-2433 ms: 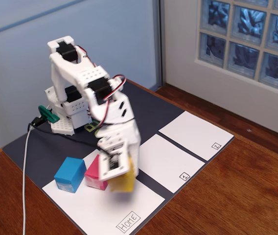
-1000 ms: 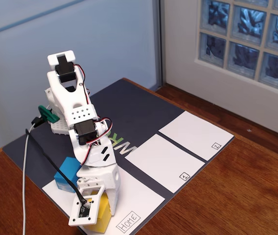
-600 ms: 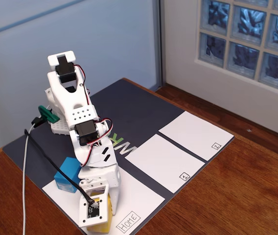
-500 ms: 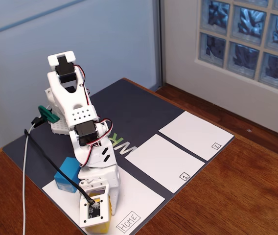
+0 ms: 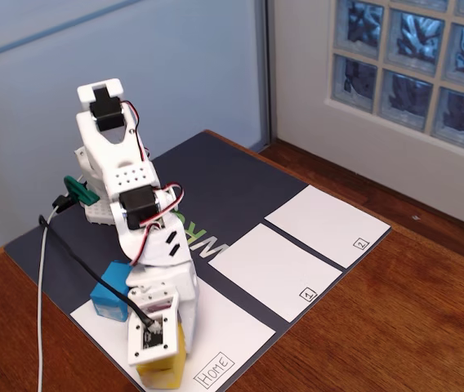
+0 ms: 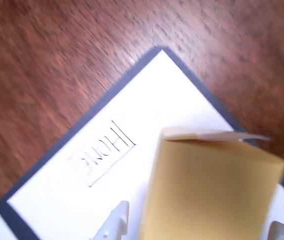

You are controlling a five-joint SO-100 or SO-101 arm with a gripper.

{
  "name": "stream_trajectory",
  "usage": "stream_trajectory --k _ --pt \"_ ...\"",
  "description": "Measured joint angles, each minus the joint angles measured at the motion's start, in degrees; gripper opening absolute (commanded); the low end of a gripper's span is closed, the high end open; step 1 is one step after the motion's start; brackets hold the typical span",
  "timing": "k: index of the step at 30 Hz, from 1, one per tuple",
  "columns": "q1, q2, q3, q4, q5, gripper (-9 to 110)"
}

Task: Move box yellow to home

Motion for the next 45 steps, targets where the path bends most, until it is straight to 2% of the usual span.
stream_trajectory --k 7,12,17,21,29,45 --pt "0.3 8.5 0.0 3.0 -1.6 29" --pt "-1.0 16.2 1.9 4.4 -3.3 23" --pt "-4.5 24.4 7.0 5.1 -6.1 14" --pt "-7.4 30.3 10.7 7.1 -8.4 -1" --pt "-15.0 44.1 21.1 11.5 -13.2 -1" --pt "-29.4 70.4 44.2 18.5 -14.5 -1"
